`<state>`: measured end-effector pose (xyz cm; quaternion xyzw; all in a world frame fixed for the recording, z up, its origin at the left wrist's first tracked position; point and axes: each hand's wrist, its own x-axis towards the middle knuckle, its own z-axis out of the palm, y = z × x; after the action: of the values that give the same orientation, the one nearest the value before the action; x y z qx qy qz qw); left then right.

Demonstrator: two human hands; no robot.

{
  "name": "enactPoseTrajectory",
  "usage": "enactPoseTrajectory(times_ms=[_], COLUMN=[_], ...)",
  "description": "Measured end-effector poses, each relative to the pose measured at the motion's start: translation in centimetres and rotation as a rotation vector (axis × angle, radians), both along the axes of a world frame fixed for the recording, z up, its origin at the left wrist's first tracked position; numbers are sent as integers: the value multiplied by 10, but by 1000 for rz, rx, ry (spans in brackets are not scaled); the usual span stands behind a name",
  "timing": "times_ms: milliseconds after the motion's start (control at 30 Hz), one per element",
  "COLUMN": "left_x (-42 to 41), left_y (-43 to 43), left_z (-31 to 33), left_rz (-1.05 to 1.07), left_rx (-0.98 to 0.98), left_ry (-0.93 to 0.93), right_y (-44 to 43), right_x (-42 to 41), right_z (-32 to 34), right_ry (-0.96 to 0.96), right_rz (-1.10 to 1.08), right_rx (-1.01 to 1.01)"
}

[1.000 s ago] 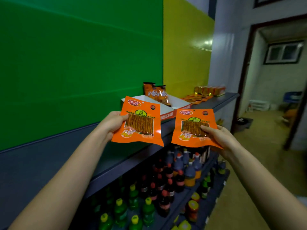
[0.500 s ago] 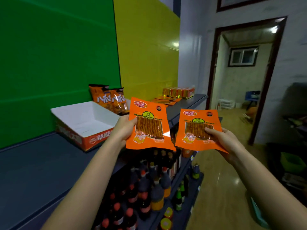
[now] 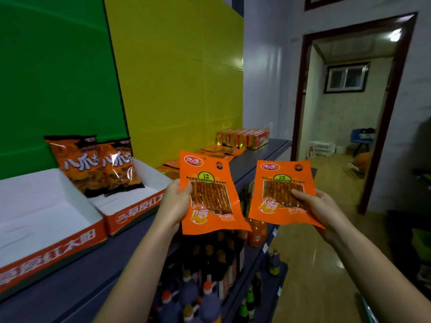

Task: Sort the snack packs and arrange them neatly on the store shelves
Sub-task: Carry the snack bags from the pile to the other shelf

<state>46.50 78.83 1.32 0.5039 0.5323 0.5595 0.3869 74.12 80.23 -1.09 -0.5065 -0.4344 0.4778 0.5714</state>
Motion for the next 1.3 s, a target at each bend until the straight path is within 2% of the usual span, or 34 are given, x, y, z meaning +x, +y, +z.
enactPoseTrajectory(times_ms=[167, 467, 867, 1067, 1300], left_x=[31, 81, 70, 51, 42], left_y=[35, 74, 117, 146, 163], left_z=[-6, -21, -24, -30, -40], left_rz=[100, 345, 670, 749, 943], left_rx=[5, -77, -105, -167, -189], left_ry=[22, -53, -2, 122, 537], right_y=[71, 176, 261, 302, 340], right_x=[31, 73, 27, -14, -52], right_z=[0, 8, 12, 13, 4], right_ry=[11, -74, -222, -263, -311], right_rz=[108, 377, 726, 836, 927], right_rx=[1, -6, 73, 126, 197])
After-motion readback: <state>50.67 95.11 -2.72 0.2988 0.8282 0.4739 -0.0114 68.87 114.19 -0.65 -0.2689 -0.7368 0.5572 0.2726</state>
